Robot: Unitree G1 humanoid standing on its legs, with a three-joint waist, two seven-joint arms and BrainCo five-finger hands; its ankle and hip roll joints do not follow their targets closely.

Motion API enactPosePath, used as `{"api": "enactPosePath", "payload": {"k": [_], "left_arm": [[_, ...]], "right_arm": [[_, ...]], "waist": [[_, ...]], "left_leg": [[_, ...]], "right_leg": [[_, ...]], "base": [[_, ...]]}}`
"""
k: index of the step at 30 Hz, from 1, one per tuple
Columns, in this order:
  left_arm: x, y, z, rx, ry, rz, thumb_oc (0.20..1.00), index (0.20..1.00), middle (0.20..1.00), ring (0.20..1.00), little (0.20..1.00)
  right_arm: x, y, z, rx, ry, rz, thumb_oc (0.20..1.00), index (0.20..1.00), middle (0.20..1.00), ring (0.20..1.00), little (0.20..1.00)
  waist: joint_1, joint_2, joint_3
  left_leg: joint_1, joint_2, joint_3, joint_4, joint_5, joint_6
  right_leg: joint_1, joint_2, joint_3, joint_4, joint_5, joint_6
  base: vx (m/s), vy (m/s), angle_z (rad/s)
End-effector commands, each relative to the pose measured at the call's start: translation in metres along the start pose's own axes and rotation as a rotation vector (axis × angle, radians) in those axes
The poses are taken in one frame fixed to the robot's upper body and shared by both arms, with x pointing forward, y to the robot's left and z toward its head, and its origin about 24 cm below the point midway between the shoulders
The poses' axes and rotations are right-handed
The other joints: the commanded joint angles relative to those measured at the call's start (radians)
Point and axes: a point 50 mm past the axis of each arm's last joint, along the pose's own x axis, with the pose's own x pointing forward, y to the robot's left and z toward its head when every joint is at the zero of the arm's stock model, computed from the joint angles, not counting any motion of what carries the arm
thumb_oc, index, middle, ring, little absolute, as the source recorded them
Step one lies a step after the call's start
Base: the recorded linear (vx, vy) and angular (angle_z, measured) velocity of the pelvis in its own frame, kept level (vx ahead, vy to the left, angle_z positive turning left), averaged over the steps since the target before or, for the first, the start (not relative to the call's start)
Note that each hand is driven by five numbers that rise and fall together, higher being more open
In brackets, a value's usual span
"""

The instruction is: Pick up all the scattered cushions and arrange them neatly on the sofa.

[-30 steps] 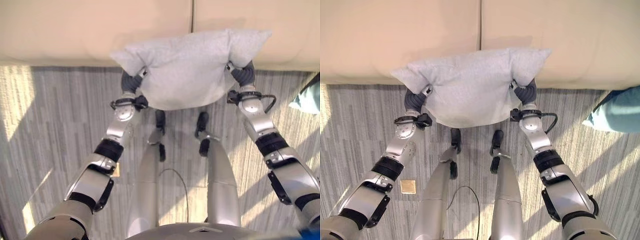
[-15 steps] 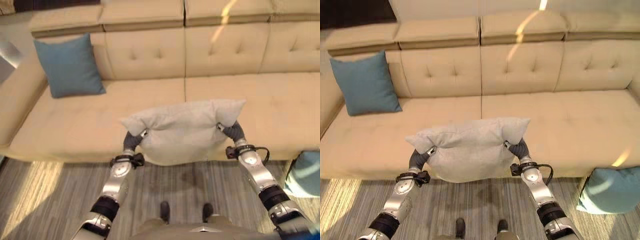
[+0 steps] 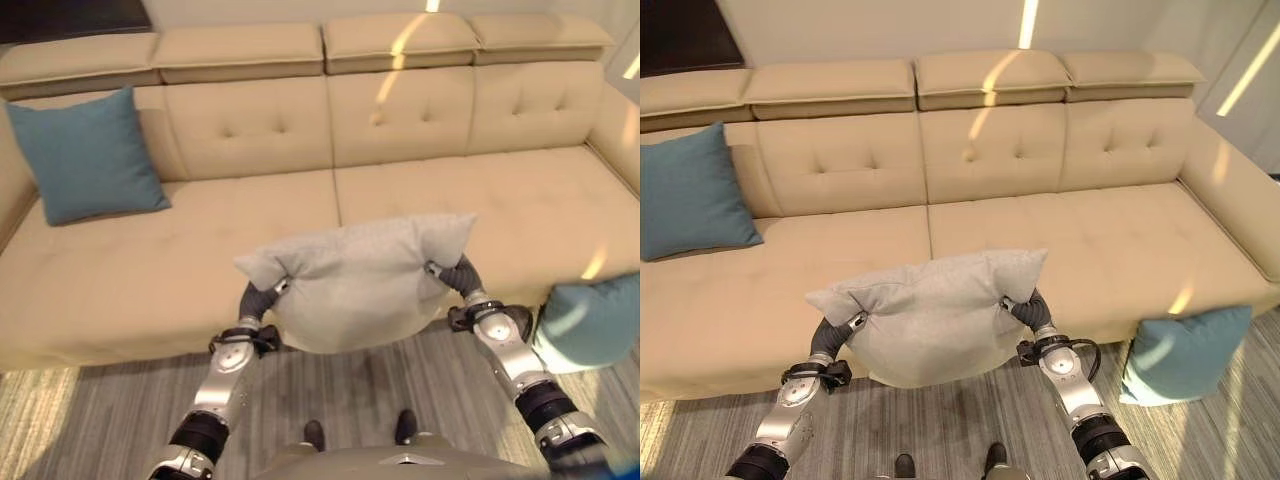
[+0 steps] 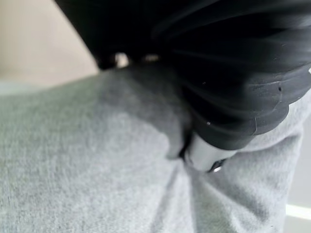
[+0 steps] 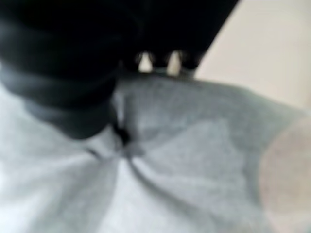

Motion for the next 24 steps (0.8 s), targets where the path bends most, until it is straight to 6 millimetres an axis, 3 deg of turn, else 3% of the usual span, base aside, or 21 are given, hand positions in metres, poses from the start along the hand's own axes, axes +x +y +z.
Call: {"api": "enactPosePath", "payload": {"k": [1, 2, 3, 5, 8, 10, 12, 17, 19, 20, 24], "left_arm": [[0.017, -0.020, 0.048, -0.038, -0.221, -0.097, 0.200, 0.200, 0.200, 0.200, 0.200], [0.017, -0.020, 0.048, -0.038, -0.221, -0.097, 0.200, 0.200, 0.200, 0.200, 0.200], [0.019, -0.026, 0.048, -0.056, -0.219, -0.117, 0.200, 0.200, 0.200, 0.200, 0.200], [0.021, -0.032, 0.048, -0.067, -0.214, -0.129, 0.200, 0.200, 0.200, 0.200, 0.200], [0.021, -0.034, 0.046, -0.068, -0.203, -0.142, 0.200, 0.200, 0.200, 0.200, 0.200], [0.023, -0.037, 0.048, -0.056, -0.200, -0.150, 0.200, 0.200, 0.200, 0.200, 0.200], [0.022, -0.037, 0.048, -0.060, -0.203, -0.147, 0.200, 0.200, 0.200, 0.200, 0.200], [0.018, -0.032, 0.049, -0.036, -0.209, -0.156, 0.200, 0.200, 0.200, 0.200, 0.200], [0.018, -0.028, 0.052, -0.028, -0.219, -0.153, 0.200, 0.200, 0.200, 0.200, 0.200], [0.019, -0.025, 0.057, -0.020, -0.235, -0.152, 0.200, 0.200, 0.200, 0.200, 0.200], [0.020, -0.020, 0.061, -0.006, -0.248, -0.141, 0.200, 0.200, 0.200, 0.200, 0.200]], "right_arm": [[0.008, -0.012, 0.040, 0.052, -0.203, -0.062, 0.200, 0.200, 0.200, 0.200, 0.200], [0.008, -0.012, 0.040, 0.052, -0.203, -0.063, 0.200, 0.200, 0.200, 0.200, 0.200], [0.006, -0.019, 0.038, 0.049, -0.200, -0.085, 0.200, 0.200, 0.200, 0.200, 0.200], [0.006, -0.025, 0.039, 0.049, -0.201, -0.099, 0.200, 0.200, 0.200, 0.200, 0.200], [0.006, -0.027, 0.039, 0.046, -0.196, -0.099, 0.200, 0.200, 0.200, 0.200, 0.200], [0.006, -0.031, 0.040, 0.050, -0.200, -0.120, 0.200, 0.200, 0.200, 0.200, 0.200], [0.007, -0.029, 0.040, 0.044, -0.202, -0.115, 0.200, 0.200, 0.200, 0.200, 0.200], [0.006, -0.023, 0.042, 0.045, -0.206, -0.096, 0.200, 0.200, 0.200, 0.200, 0.200], [0.007, -0.022, 0.043, 0.043, -0.210, -0.090, 0.200, 0.200, 0.200, 0.200, 0.200], [0.011, -0.018, 0.049, 0.054, -0.228, -0.079, 0.200, 0.200, 0.200, 0.200, 0.200], [0.013, -0.012, 0.052, 0.071, -0.241, -0.066, 0.200, 0.200, 0.200, 0.200, 0.200]], "waist": [[0.013, -0.058, -0.024], [0.011, -0.057, -0.023], [0.001, -0.064, -0.013], [-0.005, -0.072, -0.003], [0.000, -0.077, -0.013], [0.014, -0.060, -0.018], [0.016, -0.049, -0.027], [0.024, -0.050, -0.025], [0.032, -0.053, -0.017], [0.033, -0.050, 0.002], [0.038, -0.046, 0.010]], "left_leg": [[-0.003, -0.055, -0.117, 0.151, -0.124, -0.033], [-0.005, -0.054, -0.120, 0.154, -0.126, -0.034], [-0.049, -0.019, -0.100, 0.244, -0.121, -0.061], [-0.117, 0.008, -0.087, 0.358, -0.098, -0.060], [-0.147, -0.016, -0.076, 0.295, -0.097, -0.041], [-0.189, -0.040, -0.050, 0.197, -0.031, -0.047], [-0.160, -0.039, -0.057, 0.135, -0.019, -0.046], [-0.126, -0.066, -0.079, 0.170, -0.064, -0.011], [-0.117, -0.072, -0.074, 0.191, -0.089, 0.007], [-0.115, -0.070, -0.070, 0.212, -0.108, 0.031], [-0.116, -0.063, -0.067, 0.232, -0.129, 0.046]], "right_leg": [[0.051, 0.027, 0.042, -0.125, 0.078, 0.047], [0.053, 0.027, 0.039, -0.126, 0.077, 0.046], [0.085, 0.021, 0.014, -0.134, 0.061, 0.031], [0.122, 0.025, -0.006, -0.145, 0.046, 0.006], [0.145, 0.029, -0.007, -0.168, 0.042, 0.010], [0.159, 0.044, -0.015, -0.171, 0.030, 0.011], [0.163, 0.048, -0.010, -0.163, 0.012, 0.017], [0.170, -0.010, 0.018, -0.059, -0.021, 0.033], [0.152, -0.035, 0.030, 0.010, -0.017, 0.039], [0.096, -0.052, 0.047, 0.113, 0.001, 0.044], [0.032, -0.058, 0.057, 0.189, 0.005, 0.035]], "base": [[0.12, -0.173, 0.45], [0.07, -0.168, 0.64], [0.03, -0.147, 0.92], [0.10, -0.153, 1.08], [0.15, -0.018, 0.38], [0.17, 0.097, 0.10], [0.18, 0.161, -0.02], [0.17, 0.219, -0.28], [0.10, 0.202, -0.10], [0.01, 0.145, 0.10], [0.06, 0.094, -0.02]]}}
